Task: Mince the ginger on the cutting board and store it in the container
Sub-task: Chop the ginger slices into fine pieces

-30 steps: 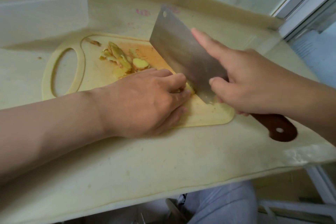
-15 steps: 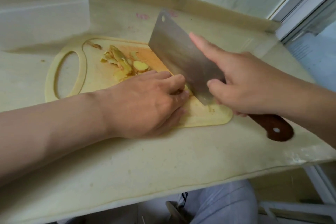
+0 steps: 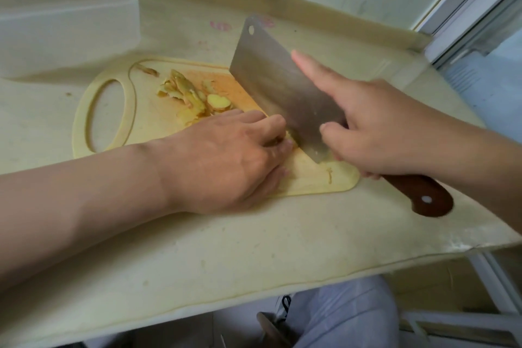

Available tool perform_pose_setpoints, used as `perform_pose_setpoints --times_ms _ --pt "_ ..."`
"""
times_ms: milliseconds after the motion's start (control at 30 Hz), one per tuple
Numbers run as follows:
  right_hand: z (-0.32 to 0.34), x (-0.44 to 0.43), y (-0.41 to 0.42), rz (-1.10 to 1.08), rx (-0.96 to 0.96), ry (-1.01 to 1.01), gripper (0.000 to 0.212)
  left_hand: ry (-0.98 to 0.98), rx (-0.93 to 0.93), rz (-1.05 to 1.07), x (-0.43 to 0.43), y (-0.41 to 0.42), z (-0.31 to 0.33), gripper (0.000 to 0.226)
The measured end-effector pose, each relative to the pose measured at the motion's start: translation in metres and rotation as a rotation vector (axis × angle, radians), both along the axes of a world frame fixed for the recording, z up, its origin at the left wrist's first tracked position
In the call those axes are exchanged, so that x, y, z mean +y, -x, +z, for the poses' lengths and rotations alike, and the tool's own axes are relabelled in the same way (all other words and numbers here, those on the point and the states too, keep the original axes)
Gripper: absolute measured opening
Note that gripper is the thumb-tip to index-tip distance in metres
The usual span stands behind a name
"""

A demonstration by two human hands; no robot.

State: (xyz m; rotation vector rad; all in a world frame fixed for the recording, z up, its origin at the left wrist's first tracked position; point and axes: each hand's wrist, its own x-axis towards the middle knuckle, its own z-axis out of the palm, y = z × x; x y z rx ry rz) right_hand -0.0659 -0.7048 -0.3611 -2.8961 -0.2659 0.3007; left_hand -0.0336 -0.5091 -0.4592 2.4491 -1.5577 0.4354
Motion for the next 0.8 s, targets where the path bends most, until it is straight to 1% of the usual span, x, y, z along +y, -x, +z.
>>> perform_pose_setpoints --times_ms 167,300,467,633,800 --pt "-0.006 0.001 0.003 -0.025 -0.064 -0.073 0.093 0.01 -0.015 0.005 0.002 0.002 0.001 0.054" --pt "-0.009 -0.003 0.008 -0.078 -0.051 -0.13 0.093 0.019 -0.017 0.009 0.003 0.002 0.0 0.053" --pt "-0.009 -0.002 0.006 -0.043 -0.065 -0.104 0.092 0.021 0.008 0.031 0.004 0.002 0.0 0.055" --pt "-0.011 -0.004 0.015 -0.002 -0.133 -0.099 0.091 0.012 0.018 0.038 0.004 0.002 0.0 0.056" --pt "-0.014 -0.01 0.031 -0.02 -0.151 -0.111 0.092 0.006 0.003 0.044 0.004 0.001 0.0 0.056"
